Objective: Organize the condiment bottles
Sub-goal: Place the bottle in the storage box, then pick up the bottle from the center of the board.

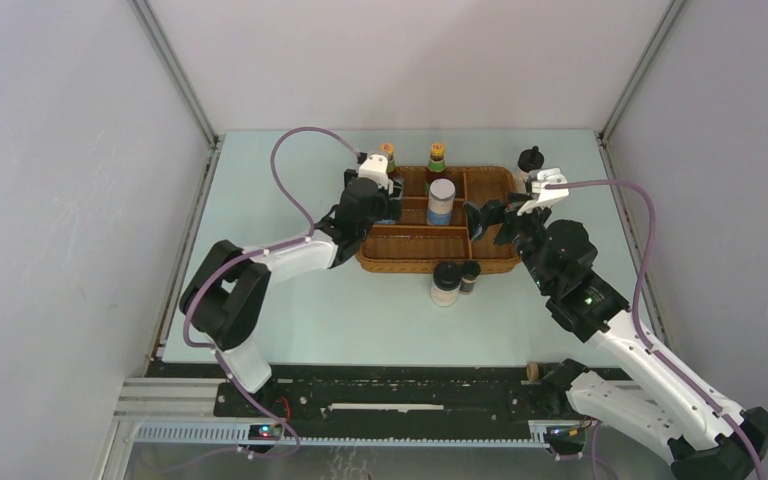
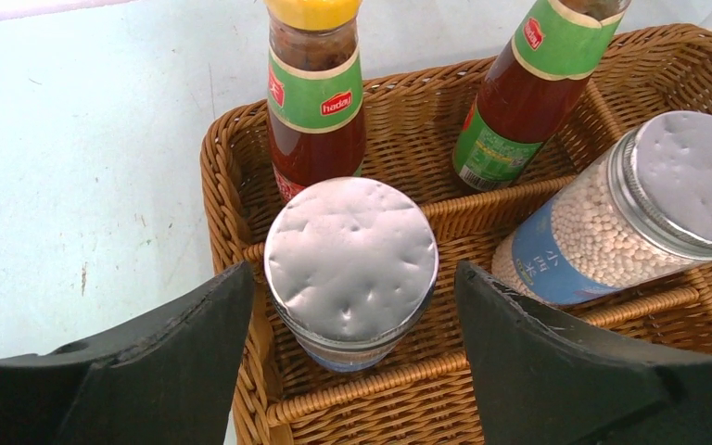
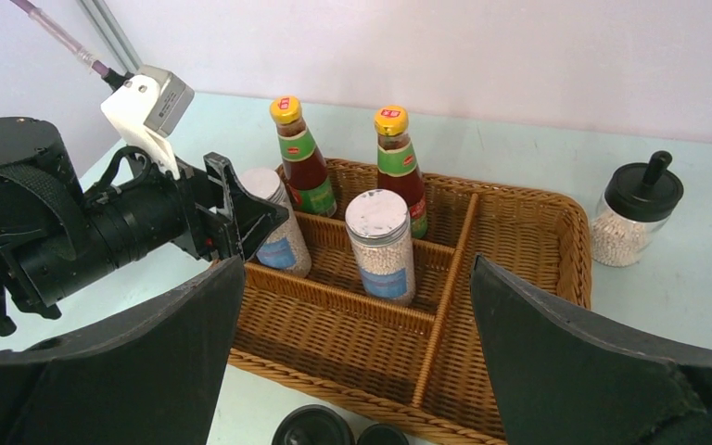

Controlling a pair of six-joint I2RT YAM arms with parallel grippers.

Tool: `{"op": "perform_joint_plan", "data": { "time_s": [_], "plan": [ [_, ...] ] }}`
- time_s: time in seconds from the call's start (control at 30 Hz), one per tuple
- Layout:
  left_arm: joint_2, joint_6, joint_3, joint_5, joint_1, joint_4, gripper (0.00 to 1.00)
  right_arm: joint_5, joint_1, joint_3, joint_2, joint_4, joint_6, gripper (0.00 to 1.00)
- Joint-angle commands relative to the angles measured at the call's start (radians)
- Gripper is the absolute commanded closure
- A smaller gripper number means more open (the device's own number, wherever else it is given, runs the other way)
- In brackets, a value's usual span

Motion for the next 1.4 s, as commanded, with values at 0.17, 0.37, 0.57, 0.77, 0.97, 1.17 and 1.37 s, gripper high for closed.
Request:
{"op": "perform_joint_plan", "data": {
  "time_s": [0.17, 0.37, 0.57, 0.77, 0.97, 1.17, 1.37],
  "plan": [
    [-0.097, 0.013, 0.004, -0.075, -0.024, -0.004, 0.16, 0.016, 0.015, -0.001, -0.027, -0.011, 0.023, 0.00],
    [-0.168, 0.023, -0.015, -0.122, -0.050, -0.018, 0.15, 0.034, 0.028, -0.001, -0.044, -0.057, 0.034, 0.00],
    [-0.259, 0.024, -0.034, -0.184, -0.099, -0.049, 0.15, 0.073, 0.047, -0.001, -0.076, -0.107, 0.052, 0.00],
    [-0.374, -0.005, -0.076, -0.264, -0.173, -0.087, 0.15, 0.127, 0.060, -0.001, -0.122, -0.182, 0.094, 0.00],
    [-0.467, -0.062, -0.127, -0.344, -0.279, -0.126, 0.15, 0.187, 0.064, -0.001, -0.149, -0.271, 0.143, 0.00],
    [-0.555, -0.134, -0.197, -0.423, -0.407, -0.159, 0.15, 0.229, 0.064, -0.001, -0.158, -0.321, 0.180, 0.00],
    [-0.652, -0.161, -0.247, -0.522, -0.530, -0.192, 0.15, 0.288, 0.066, -0.001, -0.170, -0.359, 0.202, 0.00]
  ]
}}
